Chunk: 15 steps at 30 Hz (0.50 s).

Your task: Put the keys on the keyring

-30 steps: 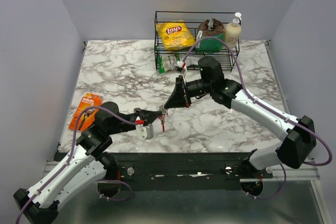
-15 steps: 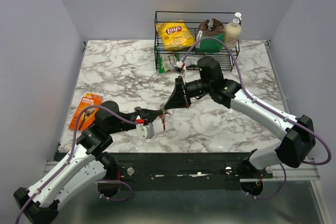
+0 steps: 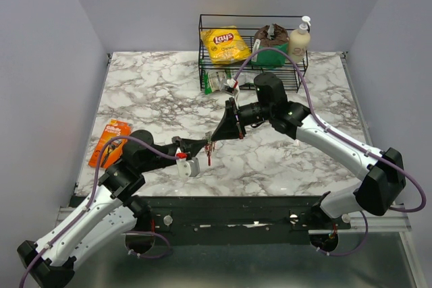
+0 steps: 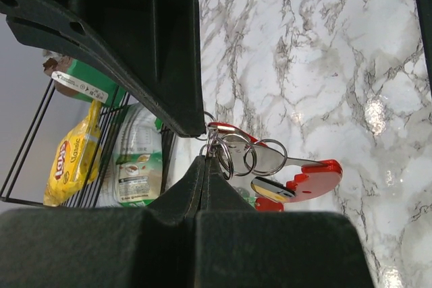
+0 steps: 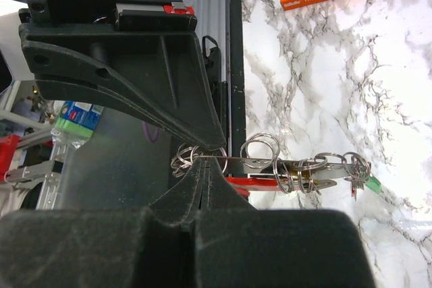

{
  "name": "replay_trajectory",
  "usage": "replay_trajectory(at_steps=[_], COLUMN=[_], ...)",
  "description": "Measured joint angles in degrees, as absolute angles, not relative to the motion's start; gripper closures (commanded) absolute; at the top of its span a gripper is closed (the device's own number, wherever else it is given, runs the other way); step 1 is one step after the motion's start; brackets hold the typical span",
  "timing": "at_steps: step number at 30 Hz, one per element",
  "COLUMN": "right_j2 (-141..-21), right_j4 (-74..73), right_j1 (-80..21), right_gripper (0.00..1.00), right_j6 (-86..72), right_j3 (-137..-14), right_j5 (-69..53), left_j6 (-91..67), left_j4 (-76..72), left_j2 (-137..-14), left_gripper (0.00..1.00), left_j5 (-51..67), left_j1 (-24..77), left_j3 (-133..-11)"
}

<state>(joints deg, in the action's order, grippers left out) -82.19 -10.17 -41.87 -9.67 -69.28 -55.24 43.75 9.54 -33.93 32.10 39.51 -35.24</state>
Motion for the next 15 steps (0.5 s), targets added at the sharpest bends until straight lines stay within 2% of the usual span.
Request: replay_trajectory(at_steps=[15], right_j2=[-82.19], right_j4=[-10.41], right_j1=[-41.87], right_gripper=[0.99], right_j6=[-9.98], right_j3=[-69.28], right_j5=[-56.36], left_j6=[44.58], left_j4=[9.61], left_j2=[-34.33], left_gripper=[1.0], left_j5=[30.41], left_j1=[39.51], left_j3=[-35.24])
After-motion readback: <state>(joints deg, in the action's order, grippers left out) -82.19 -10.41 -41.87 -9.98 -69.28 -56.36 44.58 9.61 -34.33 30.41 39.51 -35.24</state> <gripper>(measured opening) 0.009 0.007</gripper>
